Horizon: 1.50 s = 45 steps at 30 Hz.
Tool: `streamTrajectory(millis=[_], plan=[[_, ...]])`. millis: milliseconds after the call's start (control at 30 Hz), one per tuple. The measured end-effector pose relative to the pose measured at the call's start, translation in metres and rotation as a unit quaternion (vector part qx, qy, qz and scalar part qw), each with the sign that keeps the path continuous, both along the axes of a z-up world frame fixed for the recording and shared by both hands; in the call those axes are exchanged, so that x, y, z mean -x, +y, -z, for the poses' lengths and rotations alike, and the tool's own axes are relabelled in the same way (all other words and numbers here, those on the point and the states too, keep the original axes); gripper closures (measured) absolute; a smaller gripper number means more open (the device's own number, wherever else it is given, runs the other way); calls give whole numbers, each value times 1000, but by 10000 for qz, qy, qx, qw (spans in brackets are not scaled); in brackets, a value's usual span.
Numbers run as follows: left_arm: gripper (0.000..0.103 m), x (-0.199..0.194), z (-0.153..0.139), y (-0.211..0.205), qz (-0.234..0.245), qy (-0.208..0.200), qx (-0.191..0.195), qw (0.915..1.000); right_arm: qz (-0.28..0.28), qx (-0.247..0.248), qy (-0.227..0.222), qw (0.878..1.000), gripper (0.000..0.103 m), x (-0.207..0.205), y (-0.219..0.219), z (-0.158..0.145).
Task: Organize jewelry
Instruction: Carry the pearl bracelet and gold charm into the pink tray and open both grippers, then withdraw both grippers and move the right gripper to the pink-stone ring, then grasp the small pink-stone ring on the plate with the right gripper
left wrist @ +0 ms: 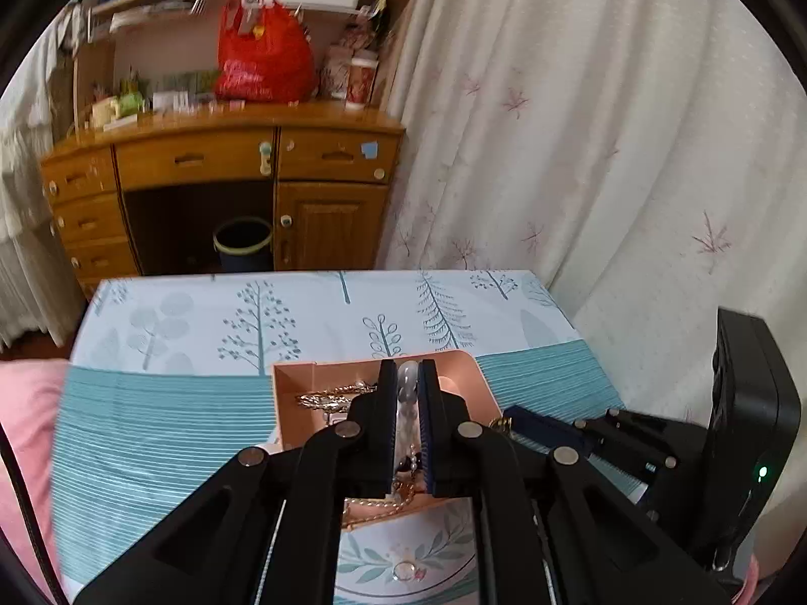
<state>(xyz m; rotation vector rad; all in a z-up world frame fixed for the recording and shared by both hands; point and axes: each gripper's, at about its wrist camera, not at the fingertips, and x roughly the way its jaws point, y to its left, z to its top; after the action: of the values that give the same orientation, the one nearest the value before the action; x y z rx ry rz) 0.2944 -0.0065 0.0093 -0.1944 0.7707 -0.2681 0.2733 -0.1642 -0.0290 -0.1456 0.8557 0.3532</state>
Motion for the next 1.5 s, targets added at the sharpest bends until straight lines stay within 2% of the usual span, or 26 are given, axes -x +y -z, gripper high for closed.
streamTrajectory(millis=[67,100,167,267,333,467,533,700,833,1000,1133,1300,1367,1500], plan=[[75,-6,8,3,-166,120,16,9998,-1,-64,180,9998,82,-5,-1,7],[51,-8,9,4,-268,152,-11,9995,4,-62,253,9997,80,-6,0,9],[28,-9,11,9,-371,191,17,9991,76,33,271,9996,72,-8,1,12],[27,-7,9,19,-451,231,66,9987,173,75,267,9995,71,-7,0,12],[19,-6,7,25,-588,381,-96,9975,202,-12,305,9993,70,-7,-2,12],[17,-1,3,35,-746,518,-306,9954,229,-93,355,9991,66,-4,1,10],[17,5,3,41,-741,642,-276,9948,211,-124,366,9990,62,0,5,8],[10,23,5,52,-872,801,-318,9925,40,-215,353,9991,62,15,16,5],[10,43,18,61,-1004,932,-504,9893,-194,-72,488,9986,62,32,29,15],[10,66,39,77,-1405,939,-459,9845,-290,17,730,9969,62,45,42,36],[10,77,58,83,-1568,1028,-701,9798,-263,70,938,9952,62,53,48,52],[10,81,77,89,-1485,1209,-558,9799,-295,257,1116,9930,68,58,56,68],[10,83,82,89,-1469,1229,-536,9800,-304,298,1181,9921,74,59,59,73],[10,84,89,88,-1414,1276,-443,9807,-252,351,1240,9913,77,58,59,78]])
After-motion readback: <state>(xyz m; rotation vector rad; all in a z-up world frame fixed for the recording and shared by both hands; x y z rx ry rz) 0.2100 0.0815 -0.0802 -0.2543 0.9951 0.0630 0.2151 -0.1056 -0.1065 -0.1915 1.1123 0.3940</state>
